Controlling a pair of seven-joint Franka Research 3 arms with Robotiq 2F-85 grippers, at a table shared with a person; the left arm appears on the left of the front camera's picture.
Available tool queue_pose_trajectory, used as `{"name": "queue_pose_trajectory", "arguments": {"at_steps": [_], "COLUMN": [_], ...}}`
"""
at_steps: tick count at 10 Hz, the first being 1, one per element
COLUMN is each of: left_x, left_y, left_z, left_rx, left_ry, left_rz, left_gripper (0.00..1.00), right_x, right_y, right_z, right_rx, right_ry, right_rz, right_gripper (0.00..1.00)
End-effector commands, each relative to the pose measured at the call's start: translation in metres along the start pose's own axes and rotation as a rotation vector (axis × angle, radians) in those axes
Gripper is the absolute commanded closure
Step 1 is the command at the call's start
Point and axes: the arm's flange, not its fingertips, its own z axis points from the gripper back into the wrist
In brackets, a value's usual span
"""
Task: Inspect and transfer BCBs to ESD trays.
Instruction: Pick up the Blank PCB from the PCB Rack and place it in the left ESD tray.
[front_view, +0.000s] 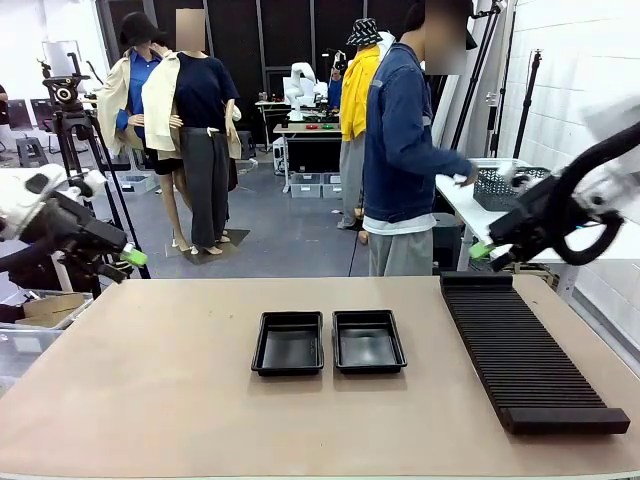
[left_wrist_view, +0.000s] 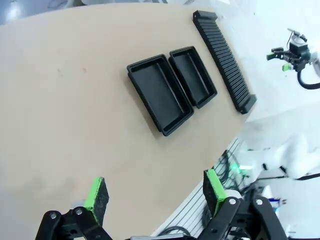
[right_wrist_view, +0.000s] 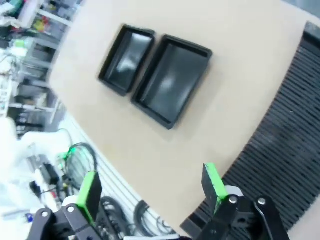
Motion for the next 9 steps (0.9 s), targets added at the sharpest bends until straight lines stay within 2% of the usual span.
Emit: {"name": "queue_pose_trajectory", "arguments": {"at_steps": [1, 4, 6, 7, 9], "left_x": [-0.004, -0.027, -0.038, -0.041, -0.043], "left_y": [0.033, 0.102, 0.136, 0.142, 0.14], "left_z": [0.027, 0.075, 0.088, 0.09, 0.092], "left_rx": [-0.094, -0.217, -0.285, -0.317, -0.3], "left_ry": [-0.091, -0.23, -0.29, -0.296, -0.315], "left_rz": [0.061, 0.179, 0.231, 0.223, 0.217], "left_gripper": [0.0, 0.0, 0.0, 0.0, 0.0], "right_x": [-0.015, -0.065, -0.089, -0.099, -0.102], "right_y": [-0.043, -0.097, -0.122, -0.13, -0.135], "right_z": [0.024, 0.074, 0.094, 0.1, 0.099], "right_rx": [0.172, 0.342, 0.425, 0.458, 0.481], "right_ry": [-0.076, -0.278, -0.373, -0.414, -0.438], "right_rz": [-0.065, -0.115, -0.117, -0.123, -0.134], "right_gripper": [0.0, 0.0, 0.0, 0.0, 0.0]}}
